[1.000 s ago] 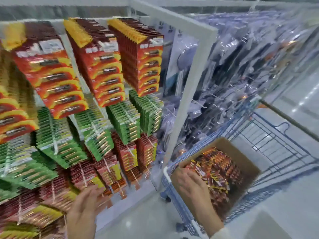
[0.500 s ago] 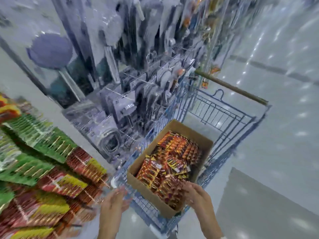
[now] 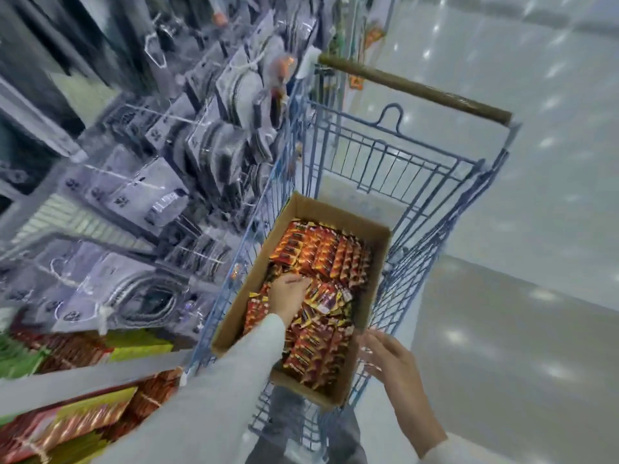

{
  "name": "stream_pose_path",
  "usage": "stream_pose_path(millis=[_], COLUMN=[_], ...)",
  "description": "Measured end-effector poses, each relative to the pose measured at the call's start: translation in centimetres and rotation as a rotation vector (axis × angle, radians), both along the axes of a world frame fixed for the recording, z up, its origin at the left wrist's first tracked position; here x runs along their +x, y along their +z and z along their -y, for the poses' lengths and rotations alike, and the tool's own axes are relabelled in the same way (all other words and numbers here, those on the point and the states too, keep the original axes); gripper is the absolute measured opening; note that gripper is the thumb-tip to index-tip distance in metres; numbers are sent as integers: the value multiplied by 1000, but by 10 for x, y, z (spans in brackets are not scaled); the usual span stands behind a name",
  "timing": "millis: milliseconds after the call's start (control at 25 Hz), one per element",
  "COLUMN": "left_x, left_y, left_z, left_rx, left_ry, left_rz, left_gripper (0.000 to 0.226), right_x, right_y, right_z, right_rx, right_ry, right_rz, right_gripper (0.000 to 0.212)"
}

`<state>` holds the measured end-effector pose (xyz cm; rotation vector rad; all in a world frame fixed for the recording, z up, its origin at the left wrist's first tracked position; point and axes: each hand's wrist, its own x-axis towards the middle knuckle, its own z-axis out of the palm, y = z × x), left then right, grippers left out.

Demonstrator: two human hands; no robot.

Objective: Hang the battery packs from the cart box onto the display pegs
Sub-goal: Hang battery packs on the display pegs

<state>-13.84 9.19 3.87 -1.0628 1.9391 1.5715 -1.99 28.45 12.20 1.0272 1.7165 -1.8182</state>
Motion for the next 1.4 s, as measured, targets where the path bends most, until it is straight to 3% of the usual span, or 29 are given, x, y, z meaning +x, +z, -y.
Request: stream_pose_path(millis=[360, 480, 640, 1000, 1120, 1240, 1400], left_x=[-102, -112, -107, -86, -70, -61, -31], left_y=[-116, -130, -141, -108, -104, -108, -71], left_z=[-41, -42, -43, -32, -4, 26, 48], left_rx=[-336, -407, -531, -341, -256, -69, 174], left_ry=[-375, -506, -586, -299, -214, -137, -41], left_rz=[99, 86, 51, -3, 113, 202, 189], left_gripper=[37, 33, 45, 29, 31, 42, 30], right_x=[-27, -33, -36, -45, -72, -103, -141], right_y=[-37, -44, -54, -63, -79, -104, -147], right_z=[16, 16, 20, 34, 38, 35, 30], right_rx=[-36, -45, -43, -101, -166, -304, -480], right_ry=[-193, -236, -240, -192, -204, -315, -658], right_rz=[190, 207, 239, 276, 310, 309, 363], right_gripper=[14, 14, 14, 14, 23, 39, 54])
